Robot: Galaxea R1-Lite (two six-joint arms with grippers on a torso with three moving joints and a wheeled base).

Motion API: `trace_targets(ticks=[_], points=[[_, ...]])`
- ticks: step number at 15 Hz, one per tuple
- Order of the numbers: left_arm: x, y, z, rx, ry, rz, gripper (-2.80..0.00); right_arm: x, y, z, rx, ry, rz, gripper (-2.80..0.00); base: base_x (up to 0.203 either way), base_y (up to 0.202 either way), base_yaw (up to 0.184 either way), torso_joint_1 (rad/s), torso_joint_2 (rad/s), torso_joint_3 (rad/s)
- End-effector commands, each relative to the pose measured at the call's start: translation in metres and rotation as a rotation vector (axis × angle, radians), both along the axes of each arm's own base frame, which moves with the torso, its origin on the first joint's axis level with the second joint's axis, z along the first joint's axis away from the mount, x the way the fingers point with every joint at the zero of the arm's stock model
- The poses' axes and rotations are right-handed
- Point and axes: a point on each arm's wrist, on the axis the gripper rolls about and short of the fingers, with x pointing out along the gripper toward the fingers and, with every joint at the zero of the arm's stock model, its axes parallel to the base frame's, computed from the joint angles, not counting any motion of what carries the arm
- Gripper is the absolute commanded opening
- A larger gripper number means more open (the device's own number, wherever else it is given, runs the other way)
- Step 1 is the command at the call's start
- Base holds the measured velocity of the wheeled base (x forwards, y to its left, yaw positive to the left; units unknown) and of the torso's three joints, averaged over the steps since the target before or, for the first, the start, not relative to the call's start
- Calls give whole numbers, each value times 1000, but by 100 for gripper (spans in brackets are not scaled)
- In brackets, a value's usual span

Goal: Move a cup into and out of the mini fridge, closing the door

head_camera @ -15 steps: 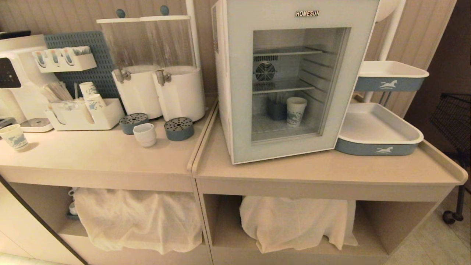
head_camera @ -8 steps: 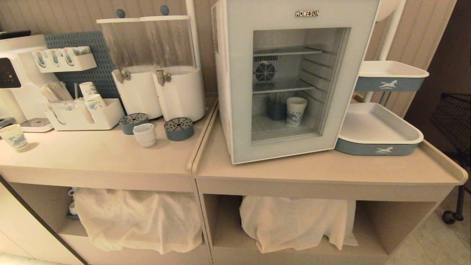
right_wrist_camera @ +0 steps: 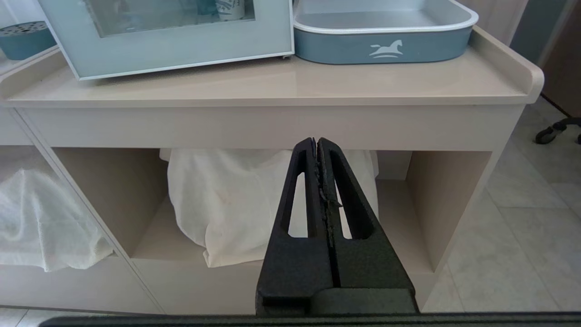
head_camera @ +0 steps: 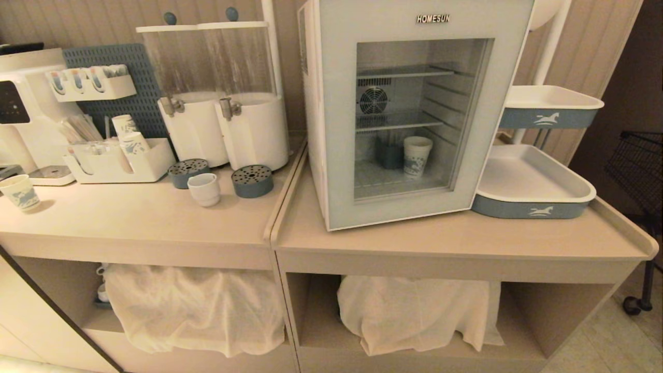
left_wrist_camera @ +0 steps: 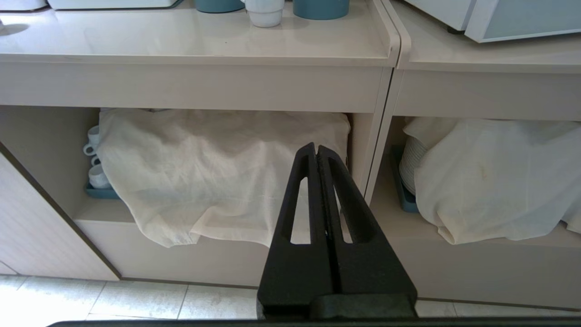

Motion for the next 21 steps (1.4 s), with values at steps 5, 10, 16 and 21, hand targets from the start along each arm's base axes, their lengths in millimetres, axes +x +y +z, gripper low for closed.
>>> trace_targets(ticks=[5,10,16,21], points=[[0,0,0,-1,1,1,-280,1,0,-5,2,18,0,-280,2,116,-2,1,2,4],[0,0,0,-3,1,1,-280,1,0,-4,2,19,-1,-280,0,195,1,2,2,3],[0,0,0,-4,1,1,-280,1,0,-4,4,19,-1,-280,0,194,0,1,0,1],[0,0,0,-4,1,1,-280,1,0,-4,4,19,-1,-280,0,192,-1,2,1,3]])
